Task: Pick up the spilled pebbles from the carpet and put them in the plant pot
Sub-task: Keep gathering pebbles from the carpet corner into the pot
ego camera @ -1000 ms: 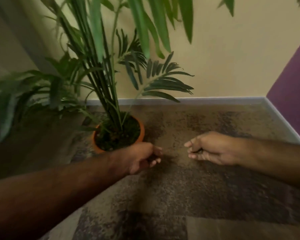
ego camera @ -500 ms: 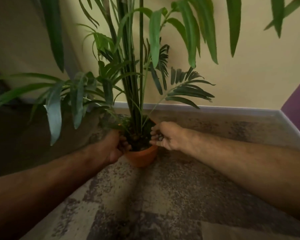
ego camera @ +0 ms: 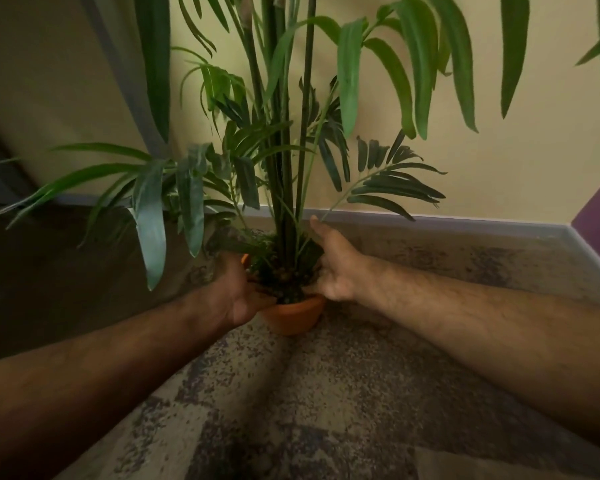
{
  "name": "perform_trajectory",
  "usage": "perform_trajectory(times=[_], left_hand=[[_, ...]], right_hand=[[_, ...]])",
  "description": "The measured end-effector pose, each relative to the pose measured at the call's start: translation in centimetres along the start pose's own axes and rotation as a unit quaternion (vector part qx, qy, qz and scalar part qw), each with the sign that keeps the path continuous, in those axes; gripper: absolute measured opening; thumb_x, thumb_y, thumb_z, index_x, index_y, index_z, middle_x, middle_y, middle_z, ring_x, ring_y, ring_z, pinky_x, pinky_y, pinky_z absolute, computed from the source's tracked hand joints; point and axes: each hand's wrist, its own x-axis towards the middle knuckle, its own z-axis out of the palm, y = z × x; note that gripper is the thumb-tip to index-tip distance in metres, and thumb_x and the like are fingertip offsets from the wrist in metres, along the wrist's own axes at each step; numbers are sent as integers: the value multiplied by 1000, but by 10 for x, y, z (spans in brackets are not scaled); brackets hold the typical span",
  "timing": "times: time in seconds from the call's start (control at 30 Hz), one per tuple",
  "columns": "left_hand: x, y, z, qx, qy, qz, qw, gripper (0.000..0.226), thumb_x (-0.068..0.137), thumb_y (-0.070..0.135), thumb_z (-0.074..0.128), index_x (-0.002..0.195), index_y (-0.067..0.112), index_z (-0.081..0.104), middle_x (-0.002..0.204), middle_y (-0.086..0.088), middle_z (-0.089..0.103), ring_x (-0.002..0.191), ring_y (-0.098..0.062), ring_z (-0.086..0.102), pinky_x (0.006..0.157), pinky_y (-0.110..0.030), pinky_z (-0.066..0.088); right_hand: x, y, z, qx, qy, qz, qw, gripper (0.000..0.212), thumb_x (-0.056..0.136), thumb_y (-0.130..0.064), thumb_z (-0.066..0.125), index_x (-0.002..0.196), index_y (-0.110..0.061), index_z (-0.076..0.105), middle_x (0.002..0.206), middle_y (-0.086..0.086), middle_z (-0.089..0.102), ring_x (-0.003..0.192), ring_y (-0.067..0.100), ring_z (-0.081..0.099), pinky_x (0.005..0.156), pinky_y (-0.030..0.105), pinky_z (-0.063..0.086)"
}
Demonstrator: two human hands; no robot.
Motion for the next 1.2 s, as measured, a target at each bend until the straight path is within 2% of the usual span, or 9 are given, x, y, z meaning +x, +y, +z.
perform_trajectory(times=[0.17,0.33,0.4,0.47,0.53,0.67,0.93,1.07,1.2], left_hand=[[2,-4,0,24,39,42,998,84,93,61,20,143,-5,32,144,-27,38,134,-41,37,110,-44,34],[4,-20,5,51,124,103,986,41,98,36,24,89,11,55,87,-9,53,76,-21,51,65,-29,44],[2,-30,10,48,158,110,980,36,99,28,25,93,10,55,83,-9,53,72,-21,51,61,-28,44],[-1,-39,18,53,190,114,974,31,98,23,30,89,9,56,79,-9,53,71,-22,53,61,-30,46],[-5,-48,27,63,204,118,970,29,98,19,33,81,11,55,74,-9,52,66,-21,51,58,-31,45],[-10,-68,48,87,171,101,976,20,95,8,38,79,10,52,65,-6,46,55,-18,44,51,-29,39],[-2,-117,106,274,87,107,952,13,90,7,49,80,12,55,68,-7,49,53,-18,47,51,-29,43],[4,-131,145,388,52,145,909,14,86,6,56,74,13,57,68,-10,53,58,-23,52,62,-34,49],[10,-139,185,445,36,186,875,6,83,11,58,78,14,58,68,-10,53,60,-22,51,57,-28,43]], right_hand=[[-1,-7,-3,5,12,3,1000,85,80,-66,53,141,-8,41,145,23,42,133,35,42,116,53,22],[-12,-11,-19,-13,19,-11,1000,72,92,-47,49,145,-4,28,148,27,29,138,39,32,111,50,31],[-12,-10,-32,-39,33,-16,999,57,94,-34,48,139,-1,37,145,27,36,136,39,37,109,49,36],[-16,-9,-49,-90,52,-18,994,27,96,-21,45,111,0,55,118,23,56,121,35,52,105,45,43],[-26,-10,-69,-138,91,-28,986,14,95,-13,44,92,-5,56,100,17,56,105,31,57,99,43,50],[-46,-14,-124,-186,181,-70,963,14,94,-4,42,94,-4,56,95,15,56,86,26,60,81,37,57],[-71,-1,-235,-304,268,-104,908,22,94,-6,42,78,-15,54,71,2,55,58,12,52,39,15,44],[-76,-3,-272,-424,269,-134,855,16,84,0,54,81,-12,63,77,4,61,65,16,54,48,18,42],[-92,5,-309,-469,283,-137,826,20,82,4,54,92,-7,67,86,7,62,74,19,57,41,5,34]])
